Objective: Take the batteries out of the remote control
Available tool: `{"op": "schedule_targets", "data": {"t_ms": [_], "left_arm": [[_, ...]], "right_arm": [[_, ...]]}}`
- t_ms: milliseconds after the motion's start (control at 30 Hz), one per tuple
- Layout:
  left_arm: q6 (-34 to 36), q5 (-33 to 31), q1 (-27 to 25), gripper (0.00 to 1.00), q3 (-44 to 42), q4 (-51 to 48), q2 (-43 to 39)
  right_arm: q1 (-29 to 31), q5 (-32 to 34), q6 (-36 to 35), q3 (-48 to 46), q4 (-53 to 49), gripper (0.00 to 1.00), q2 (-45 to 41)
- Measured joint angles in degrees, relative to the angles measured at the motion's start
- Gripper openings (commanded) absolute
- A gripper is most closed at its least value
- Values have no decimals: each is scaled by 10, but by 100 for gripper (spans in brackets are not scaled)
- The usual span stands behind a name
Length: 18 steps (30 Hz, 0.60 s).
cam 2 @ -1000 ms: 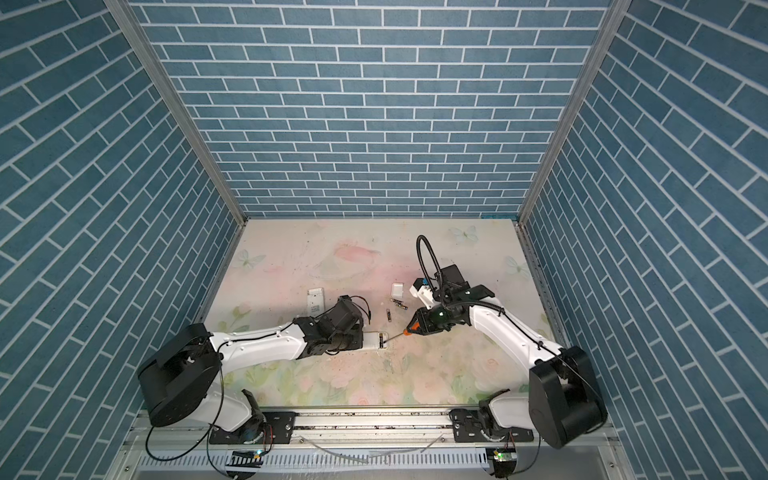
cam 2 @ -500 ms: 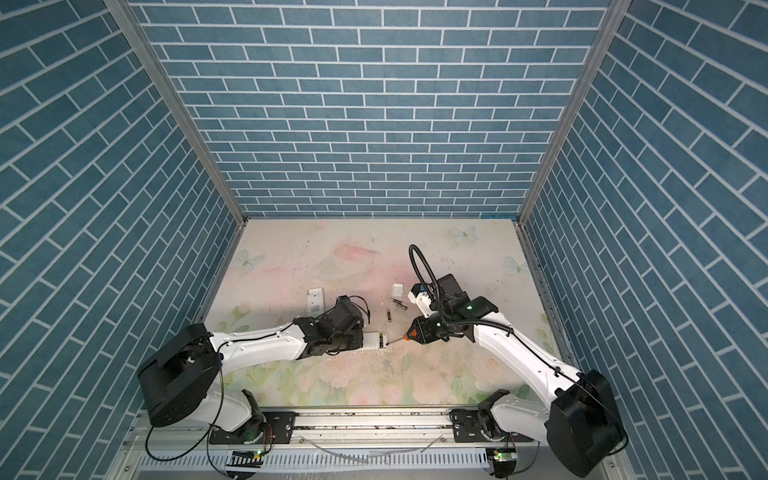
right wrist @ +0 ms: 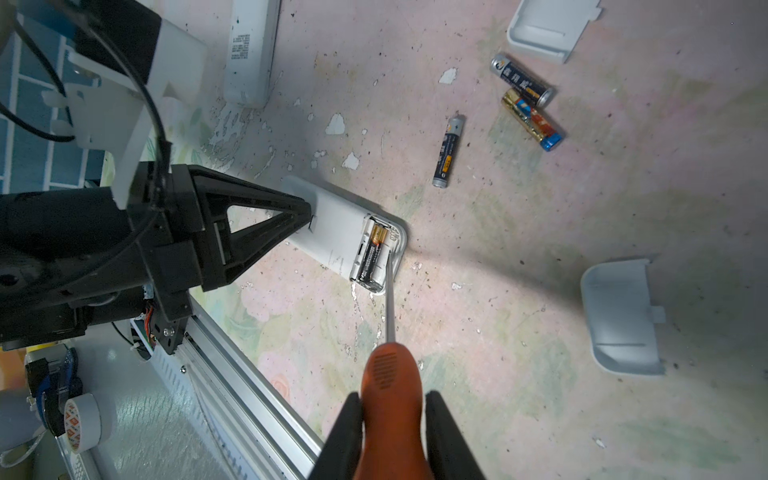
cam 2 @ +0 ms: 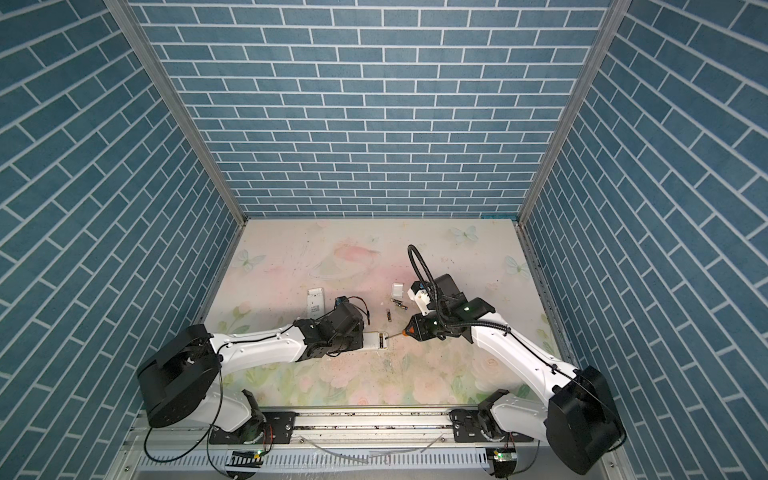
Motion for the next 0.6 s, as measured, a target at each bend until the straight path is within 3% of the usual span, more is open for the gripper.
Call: {"op": "schedule_targets", "data": {"t_ms": [600], "left_arm": [[-24, -35, -19, 13, -1, 7, 10]], "right_arm": [[5, -14, 18, -23, 43, 0, 5]]}}
